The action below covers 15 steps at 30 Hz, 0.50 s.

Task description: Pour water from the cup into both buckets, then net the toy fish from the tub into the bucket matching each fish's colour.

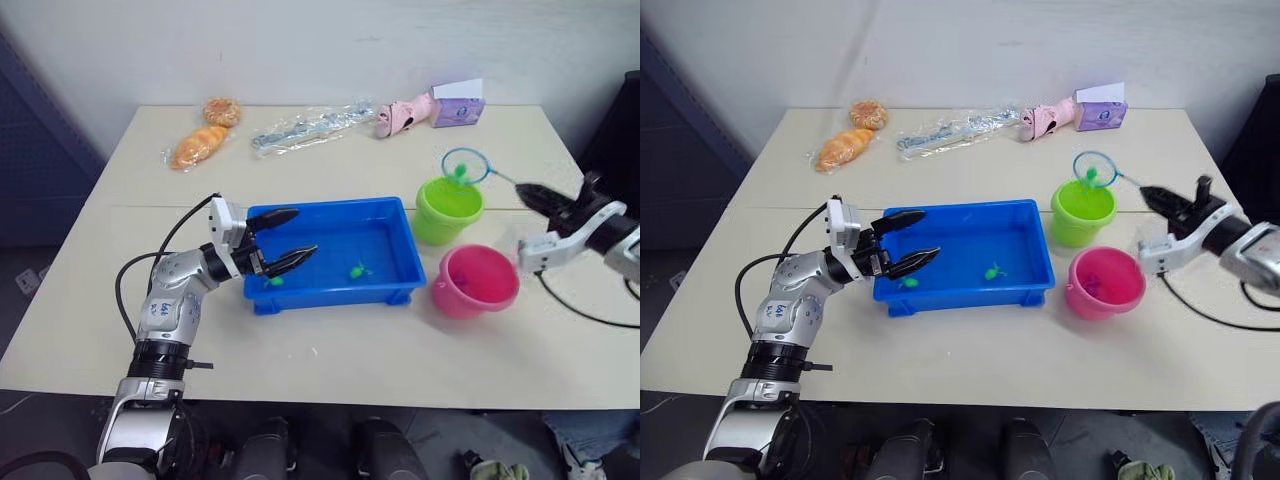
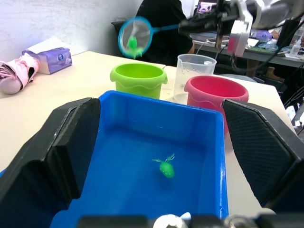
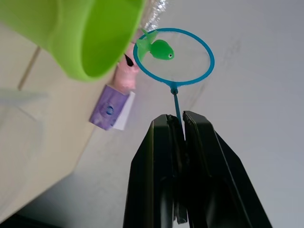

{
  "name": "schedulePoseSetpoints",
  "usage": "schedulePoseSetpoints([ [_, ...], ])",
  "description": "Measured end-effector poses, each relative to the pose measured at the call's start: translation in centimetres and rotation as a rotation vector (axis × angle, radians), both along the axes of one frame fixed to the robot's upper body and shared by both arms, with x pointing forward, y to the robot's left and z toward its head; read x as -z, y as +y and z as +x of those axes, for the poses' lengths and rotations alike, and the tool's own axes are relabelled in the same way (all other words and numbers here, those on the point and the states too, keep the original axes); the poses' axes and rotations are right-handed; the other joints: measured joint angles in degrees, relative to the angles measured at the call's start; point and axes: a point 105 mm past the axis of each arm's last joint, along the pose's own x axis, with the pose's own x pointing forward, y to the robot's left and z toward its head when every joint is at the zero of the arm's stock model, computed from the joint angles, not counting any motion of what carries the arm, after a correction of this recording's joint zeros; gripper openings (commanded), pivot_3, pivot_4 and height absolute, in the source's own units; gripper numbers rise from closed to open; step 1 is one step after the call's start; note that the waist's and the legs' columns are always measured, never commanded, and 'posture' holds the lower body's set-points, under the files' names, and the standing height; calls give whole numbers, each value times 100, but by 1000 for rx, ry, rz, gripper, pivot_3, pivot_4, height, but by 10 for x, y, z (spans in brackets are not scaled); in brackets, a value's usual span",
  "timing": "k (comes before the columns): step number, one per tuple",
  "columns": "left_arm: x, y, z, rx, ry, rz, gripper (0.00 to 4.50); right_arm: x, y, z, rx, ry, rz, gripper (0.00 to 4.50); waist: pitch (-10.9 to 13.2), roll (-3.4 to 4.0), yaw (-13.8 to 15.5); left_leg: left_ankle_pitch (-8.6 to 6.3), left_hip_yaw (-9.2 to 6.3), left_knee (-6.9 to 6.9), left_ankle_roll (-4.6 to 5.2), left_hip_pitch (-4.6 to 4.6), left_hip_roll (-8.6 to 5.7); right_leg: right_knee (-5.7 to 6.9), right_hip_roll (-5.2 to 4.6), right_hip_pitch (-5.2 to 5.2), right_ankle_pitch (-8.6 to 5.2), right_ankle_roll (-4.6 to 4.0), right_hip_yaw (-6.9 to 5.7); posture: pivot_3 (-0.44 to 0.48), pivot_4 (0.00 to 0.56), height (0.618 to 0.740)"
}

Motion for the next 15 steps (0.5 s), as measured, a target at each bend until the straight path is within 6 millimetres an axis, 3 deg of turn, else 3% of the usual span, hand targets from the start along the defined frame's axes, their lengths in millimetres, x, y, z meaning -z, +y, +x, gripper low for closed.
schedulePoseSetpoints([
  [5, 0, -1, 0, -5, -13, -5, 4415, 4, -3, 1, 6, 2, -1, 0, -2, -5, -18, 0, 5, 2, 0, 2, 0, 0, 1, 1, 0, 0, 5, 0, 150, 740],
  [9, 0, -4, 0, -9, -24, -6, 4415, 35, 0, 3, -4, 117, -53, 0, -1, -3, -7, 0, 7, 1, 0, -2, -2, 2, -1, -6, 0, 0, 7, 0, 150, 740],
  [15, -2, -4, 1, -29, -58, 1, 4415, -2, -1, 4, -14, 13, -71, 0, -2, -6, -4, 0, 17, -3, -1, -2, 2, 12, 3, -19, 0, 0, 18, 0, 150, 740],
])
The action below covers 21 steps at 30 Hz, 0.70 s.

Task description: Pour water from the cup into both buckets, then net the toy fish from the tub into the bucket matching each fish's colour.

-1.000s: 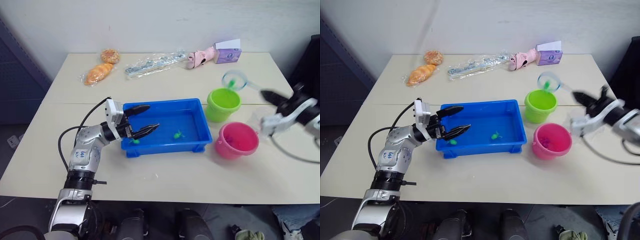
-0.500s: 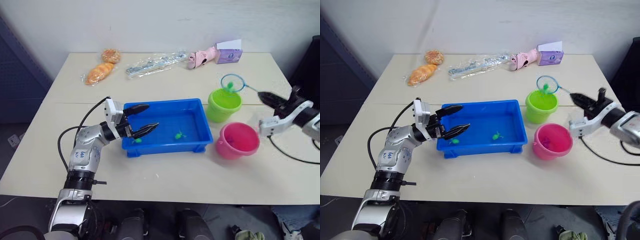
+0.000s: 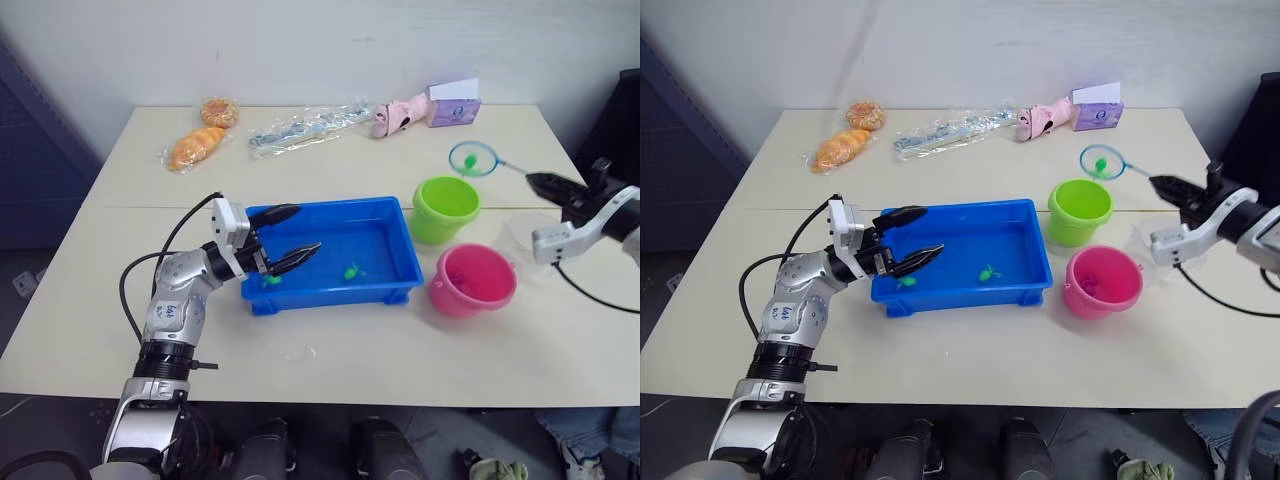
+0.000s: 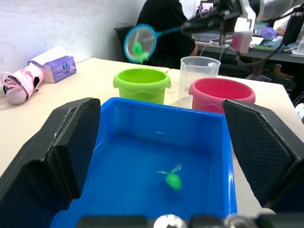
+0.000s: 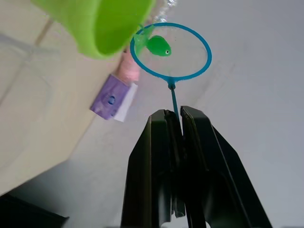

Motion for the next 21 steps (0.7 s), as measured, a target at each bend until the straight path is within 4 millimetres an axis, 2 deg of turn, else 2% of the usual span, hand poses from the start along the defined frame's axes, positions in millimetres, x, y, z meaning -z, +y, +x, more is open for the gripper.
schedulePoseSetpoints([
  [5, 1, 3, 3, -30, -16, 0, 4415, 1, -4, 0, 8, 0, 8, 0, 0, -2, 1, 0, 10, 2, 1, 0, -3, 0, -3, -2, 0, 0, 11, 0, 150, 740],
  [8, 5, 2, 4, -35, -5, 0, 4415, 24, 1, -2, -23, 82, -18, 0, 0, -2, -3, 0, 11, 2, 1, 0, -1, 3, -1, -5, 0, 0, 13, 0, 150, 740],
  [9, 5, 2, 4, -37, -7, -1, 4415, 25, 2, -1, -24, 85, -13, 0, 0, -2, -6, 0, 23, 1, 1, -4, -2, 8, -2, -15, 0, 0, 24, 0, 150, 740],
  [13, -2, 1, 6, -40, -31, -5, 4415, -5, -6, 2, 14, -18, 4, 0, -1, -5, -3, 0, 49, -5, 1, -3, 3, 30, 4, -42, 0, 0, 53, 0, 150, 740],
  [15, -2, 1, 6, -39, -31, -4, 4415, 11, -4, -2, -6, 45, -5, 0, -13, -36, -3, -1, 48, -9, -1, -2, 10, 28, 10, -41, 0, 0, 53, 0, 150, 740],
  [16, -2, 1, 6, -40, -30, -5, 4415, 23, -2, -2, -15, 80, 0, 0, -10, -40, -4, -1, 51, -5, -1, -4, 9, 27, 8, -42, 0, 0, 56, 0, 150, 740],
  [17, -1, 1, 6, -44, -28, -6, 4415, 27, 0, 0, -18, 84, 14, 0, -7, -34, -11, -2, 64, -1, 3, -7, 4, 32, 2, -50, 0, 0, 67, 0, 150, 740],
  [21, -1, 1, 6, -42, -28, -7, 4415, 17, 6, 4, -28, 52, 27, 0, -5, -20, -30, -1, 74, 0, 7, -2, 5, 38, 5, -54, 3, 6, 79, 0, 150, 740],
])
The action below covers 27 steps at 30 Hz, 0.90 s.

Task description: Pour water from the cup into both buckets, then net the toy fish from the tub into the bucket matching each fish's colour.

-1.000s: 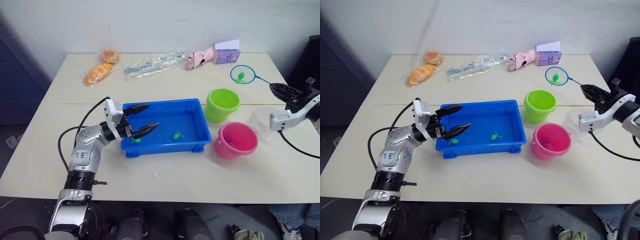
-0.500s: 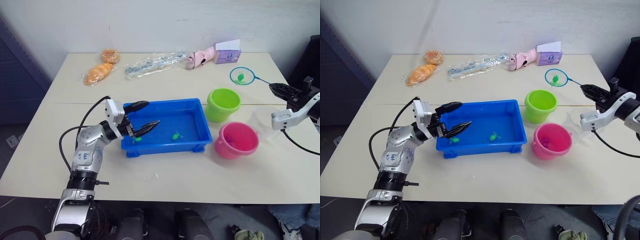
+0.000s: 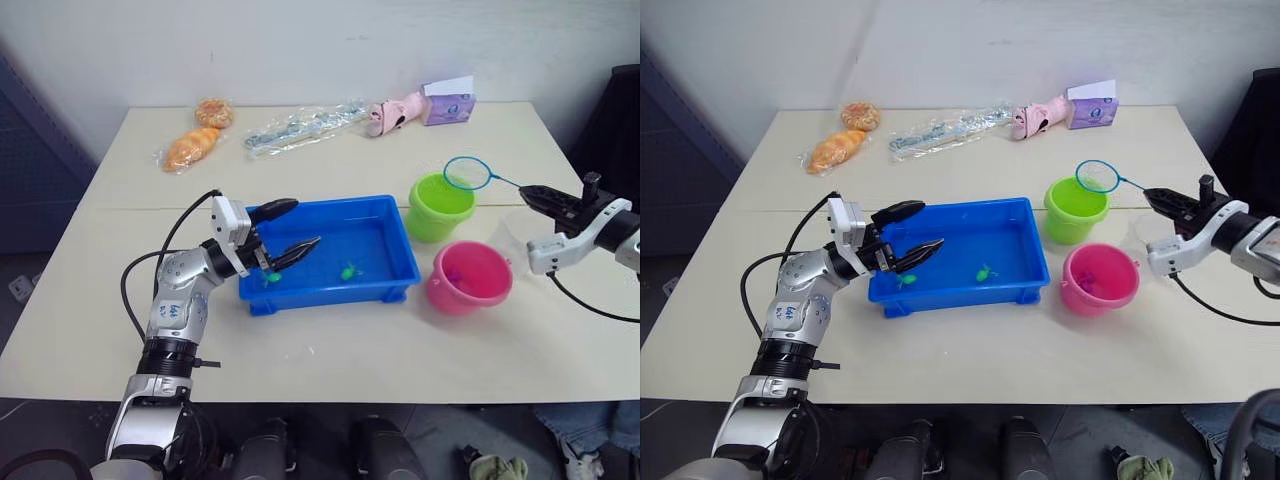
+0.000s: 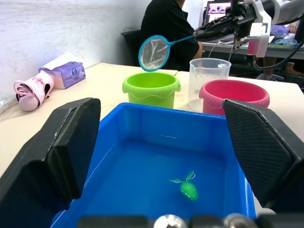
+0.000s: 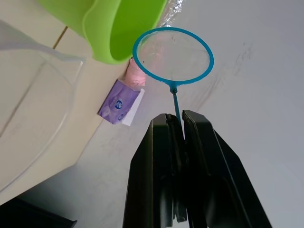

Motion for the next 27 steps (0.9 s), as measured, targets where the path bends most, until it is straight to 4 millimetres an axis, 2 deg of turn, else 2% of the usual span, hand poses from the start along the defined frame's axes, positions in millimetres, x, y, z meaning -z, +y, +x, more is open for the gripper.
schedulePoseSetpoints([
  [4, 0, 0, 0, 2, 0, 0, 4415, -15, -2, 3, 15, -43, 16, 0, 0, 0, 16, 0, 1, -2, -1, -1, -1, -1, -1, -2, 0, 0, 1, 0, 150, 740],
  [7, 0, 0, -1, 10, 0, 3, 4415, -13, 4, 0, -14, -6, 77, 0, 1, -4, 18, 0, 0, -1, -1, -1, -1, -2, 0, -1, 0, 0, 1, 0, 150, 740],
  [9, 1, 2, -2, 10, 5, 5, 4415, -14, 8, -3, -26, 23, 192, 0, 1, -5, 16, -1, 0, 0, 0, -2, -1, -2, -1, 0, 0, 0, 1, 0, 150, 740],
  [10, 2, 3, -3, 10, 10, 8, 4415, -18, 9, -4, -24, 30, 268, 0, 1, -5, 16, -1, 1, 0, 2, -2, -1, -1, -1, 0, 0, 0, 1, 0, 150, 740],
  [11, 4, 9, -5, 12, 22, 19, 4415, -29, 13, -6, -34, 41, 420, 0, 4, -9, -10, -2, -3, -1, 3, 0, 2, -3, 3, 5, 0, 0, -1, 0, 150, 740],
  [13, 6, 13, -7, 14, 30, 30, 4415, -33, 16, -8, -36, 79, 522, 0, 4, -10, -22, -3, -4, 0, 4, 0, 4, -2, 4, 6, 0, 0, -2, 0, 150, 740],
  [15, 7, 27, -11, 20, 51, 61, 4415, -31, 35, -12, -53, 229, 723, 0, 7, -20, -47, -4, -14, 4, 6, 4, 16, -5, 13, 17, 1, 0, -9, 0, 150, 740],
  [17, 4, 40, -14, 25, 63, 83, 4415, -18, 58, -16, -58, 432, 870, 0, 7, -20, -51, -5, -18, 9, 7, 5, 19, -3, 12, 20, 1, 0, -12, 0, 150, 740],
  [19, 1, 51, -17, 39, 70, 125, 4415, -9, 83, -22, -61, 613, 942, 0, 7, -19, -47, -6, -19, 11, 8, 4, 18, -2, 8, 19, 1, 0, -13, 0, 150, 740],
  [23, 2, 71, -28, 86, 100, 227, 4415, 4, 132, -38, -75, 865, 924, 0, 5, -23, -15, -11, -24, 9, 12, 4, 17, -10, 0, 19, 1, 0, -15, 0, 150, 740],
  [27, 3, 80, -35, 122, 108, 270, 4415, 34, 152, -38, 4, 987, 847, 0, 4, -27, 45, -18, -23, 16, 23, -2, 4, -9, -14, 16, 1, 0, -15, 0, 150, 740],
])
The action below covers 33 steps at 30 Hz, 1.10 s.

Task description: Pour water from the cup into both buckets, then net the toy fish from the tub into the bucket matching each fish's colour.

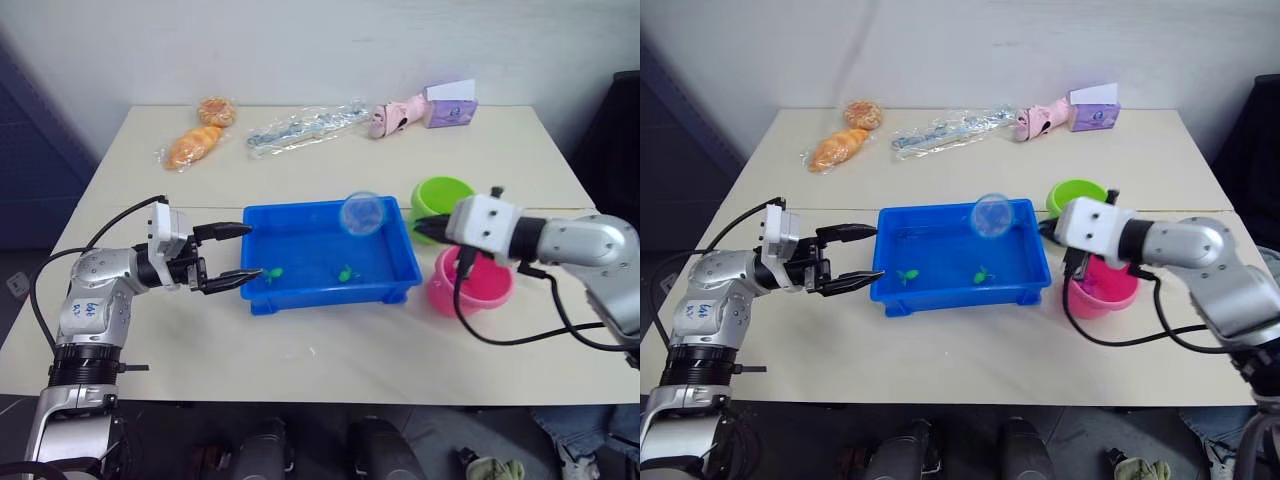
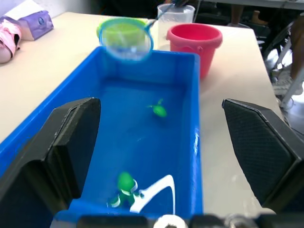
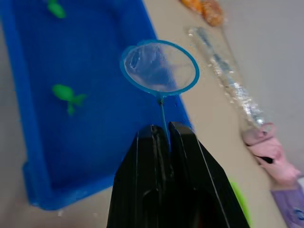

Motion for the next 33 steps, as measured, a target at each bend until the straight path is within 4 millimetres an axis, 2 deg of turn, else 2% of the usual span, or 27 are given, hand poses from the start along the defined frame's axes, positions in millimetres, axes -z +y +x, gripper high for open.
schedulePoseSetpoints([
  [2, 0, 2, -1, 1, 8, 5, 4415, 6, 4, 6, -12, -32, -85, 0, 0, 0, 0, -5, 3, 3, 8, -3, -6, 1, -5, -3, 0, 0, 3, 0, 150, 740],
  [7, 3, 2, -2, 9, 22, 11, 4415, 12, -2, 24, -5, -126, -240, 0, -1, -5, -20, -6, 9, 0, 9, -4, -7, 2, -5, -10, 0, 1, 5, 0, 150, 740],
  [12, 8, 3, -6, 20, 46, 17, 4415, 21, -2, 28, -48, -129, -325, 0, -1, -5, -51, -4, 12, -2, 6, -4, -3, 6, 0, -14, 0, 1, 7, 0, 150, 740],
  [19, 8, 3, -7, 26, 47, 28, 4415, 40, 22, 15, -152, 27, -264, 0, -1, -5, -40, -5, 11, 0, 6, -4, -3, 8, -1, -13, 0, 1, 6, 0, 150, 740],
  [27, 8, 1, -7, 22, 38, 23, 4415, 50, 28, 5, -157, 211, -183, 0, -1, -6, -27, -6, 10, -1, 7, -4, -4, 7, -2, -12, 0, 1, 5, 0, 150, 740],
  [29, 8, 1, -6, 18, 36, 22, 4415, 49, 25, 7, -163, 162, -228, 0, -1, -6, -27, -6, 11, 1, 8, -3, -5, 7, -2, -12, 0, 1, 6, 0, 150, 740],
  [33, 9, 1, -7, 13, 34, 23, 4415, 34, 12, 27, -137, -33, -366, 0, -1, -6, -49, -6, 13, -1, 6, -3, -5, 8, -1, -15, 0, 1, 7, 0, 150, 740],
])
